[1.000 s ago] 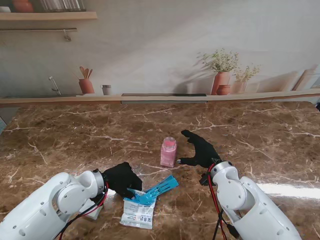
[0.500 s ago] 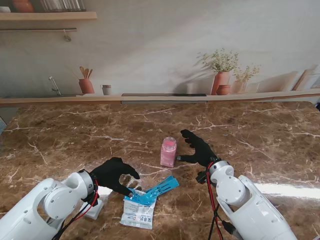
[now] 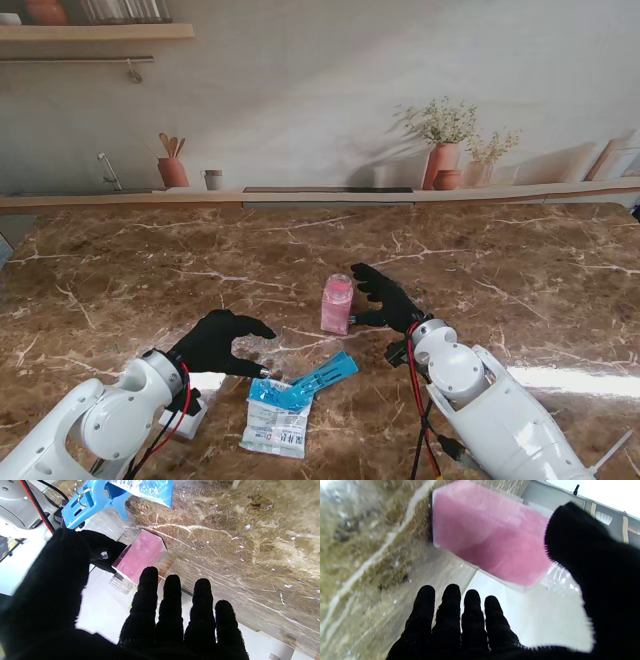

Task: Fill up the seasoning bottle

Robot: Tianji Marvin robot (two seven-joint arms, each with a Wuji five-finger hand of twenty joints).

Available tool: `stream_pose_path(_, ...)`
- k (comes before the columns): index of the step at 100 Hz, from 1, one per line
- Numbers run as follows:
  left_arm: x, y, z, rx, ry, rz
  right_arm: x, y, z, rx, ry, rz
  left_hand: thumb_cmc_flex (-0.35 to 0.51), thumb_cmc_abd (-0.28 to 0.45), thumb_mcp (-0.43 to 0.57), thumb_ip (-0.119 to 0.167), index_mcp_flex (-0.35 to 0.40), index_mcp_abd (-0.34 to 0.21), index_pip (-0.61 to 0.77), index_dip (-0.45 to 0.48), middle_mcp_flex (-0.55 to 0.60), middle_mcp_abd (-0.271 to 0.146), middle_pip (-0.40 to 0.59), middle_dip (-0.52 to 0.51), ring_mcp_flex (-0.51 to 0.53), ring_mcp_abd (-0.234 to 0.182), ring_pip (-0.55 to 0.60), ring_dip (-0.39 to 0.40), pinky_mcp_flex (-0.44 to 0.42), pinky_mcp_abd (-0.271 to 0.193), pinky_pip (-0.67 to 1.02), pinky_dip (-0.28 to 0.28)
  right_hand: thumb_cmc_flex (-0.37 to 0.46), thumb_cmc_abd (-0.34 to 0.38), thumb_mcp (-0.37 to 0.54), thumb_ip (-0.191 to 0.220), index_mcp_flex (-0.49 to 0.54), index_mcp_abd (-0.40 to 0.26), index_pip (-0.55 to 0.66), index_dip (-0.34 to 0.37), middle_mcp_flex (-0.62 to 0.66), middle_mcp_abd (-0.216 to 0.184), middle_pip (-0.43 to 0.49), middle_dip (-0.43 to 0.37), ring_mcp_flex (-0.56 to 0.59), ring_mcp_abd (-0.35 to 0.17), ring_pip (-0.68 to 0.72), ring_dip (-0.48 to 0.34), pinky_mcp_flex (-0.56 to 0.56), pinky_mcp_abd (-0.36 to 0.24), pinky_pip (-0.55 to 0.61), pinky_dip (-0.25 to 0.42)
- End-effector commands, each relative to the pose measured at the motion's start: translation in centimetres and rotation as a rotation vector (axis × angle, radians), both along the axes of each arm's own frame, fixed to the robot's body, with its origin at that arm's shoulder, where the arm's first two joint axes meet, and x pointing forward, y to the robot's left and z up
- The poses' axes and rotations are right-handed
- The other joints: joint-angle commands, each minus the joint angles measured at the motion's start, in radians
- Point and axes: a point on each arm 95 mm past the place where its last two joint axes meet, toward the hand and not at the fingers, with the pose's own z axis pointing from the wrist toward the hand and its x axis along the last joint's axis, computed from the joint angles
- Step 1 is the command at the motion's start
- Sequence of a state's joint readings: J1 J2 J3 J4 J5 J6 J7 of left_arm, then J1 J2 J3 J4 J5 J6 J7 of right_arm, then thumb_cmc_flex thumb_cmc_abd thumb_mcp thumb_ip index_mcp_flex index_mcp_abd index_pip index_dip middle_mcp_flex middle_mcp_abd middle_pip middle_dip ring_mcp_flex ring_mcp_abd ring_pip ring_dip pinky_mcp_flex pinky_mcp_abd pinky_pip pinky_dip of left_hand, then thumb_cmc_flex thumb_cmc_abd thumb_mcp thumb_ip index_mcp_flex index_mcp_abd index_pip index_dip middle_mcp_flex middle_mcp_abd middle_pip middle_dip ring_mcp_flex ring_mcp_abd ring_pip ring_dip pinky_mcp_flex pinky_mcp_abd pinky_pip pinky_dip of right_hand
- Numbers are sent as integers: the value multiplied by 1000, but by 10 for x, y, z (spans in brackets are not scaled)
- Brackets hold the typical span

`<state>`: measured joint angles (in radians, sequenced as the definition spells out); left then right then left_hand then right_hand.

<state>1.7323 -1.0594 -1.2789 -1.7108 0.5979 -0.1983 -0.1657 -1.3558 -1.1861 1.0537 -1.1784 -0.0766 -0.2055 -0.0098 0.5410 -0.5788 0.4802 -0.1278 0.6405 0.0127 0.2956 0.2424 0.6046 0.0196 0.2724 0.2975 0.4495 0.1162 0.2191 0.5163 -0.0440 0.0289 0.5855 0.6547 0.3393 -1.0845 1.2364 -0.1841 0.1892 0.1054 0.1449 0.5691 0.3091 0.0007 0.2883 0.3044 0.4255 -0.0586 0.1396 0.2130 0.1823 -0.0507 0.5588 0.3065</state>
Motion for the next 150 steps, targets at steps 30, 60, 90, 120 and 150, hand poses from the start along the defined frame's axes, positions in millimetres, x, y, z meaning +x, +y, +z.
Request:
stream_pose_path(30, -9, 4, 2, -11, -1, 40, -1, 15, -29, 90, 108, 46, -26, 23, -37, 38, 3, -4, 1, -4, -11, -1, -11, -18, -28, -34, -24, -15, -7, -10, 23, -17, 14, -39, 28, -33, -54, -68, -164, 2, -86, -1, -18, -11, -88, -10, -19, -1, -50, -17, -46, 17)
stream_pose_path(60, -9, 6, 3, -8, -9, 49, 2, 26, -36, 177, 169, 88, -25, 21, -38, 38, 18, -10, 8, 1, -1, -3, -10, -16, -22, -40, -24, -18, -7, -22, 9, -19, -3, -61, 38, -42, -58, -132, -152, 60, -155, 33, -80, -8, -268, 14, -28, 22, -162, -15, -106, 62)
stream_pose_path(90, -9, 8, 5, -2, -15, 55, 2, 33, -42, 202, 234, 168, -27, 18, -31, 37, 28, -16, 18, 7, 8, -2, -9, -15, -20, -40, -22, -19, -7, -29, -3, -16, 14, -49, 15, -40, -35, -242, -89, 167, -175, 44, -213, 33, -348, 26, -114, 18, -234, -17, -143, 152)
stream_pose_path(120, -10, 10, 6, 5, -12, 58, 3, 40, -50, 209, 274, 184, -28, 25, -23, 37, 32, -20, 23, 10, 8, 3, -11, -15, -22, -39, -22, -20, -8, -31, -16, -13, 43, -40, 3, -35, 178, -379, 67, 215, -176, 34, -244, 63, -354, 28, -151, -18, -266, -18, -169, 200)
stream_pose_path(150, -11, 11, 6, 12, -8, 63, 4, 46, -51, 204, 268, 165, -26, 37, -21, 40, 32, -20, 21, 11, 4, 5, -13, -15, -26, -38, -24, -22, -7, -35, -28, -9, 81, -2, -13, -23, 513, -501, 435, 322, -120, -5, -125, 69, -350, 10, -141, 3, -263, -15, -191, 287)
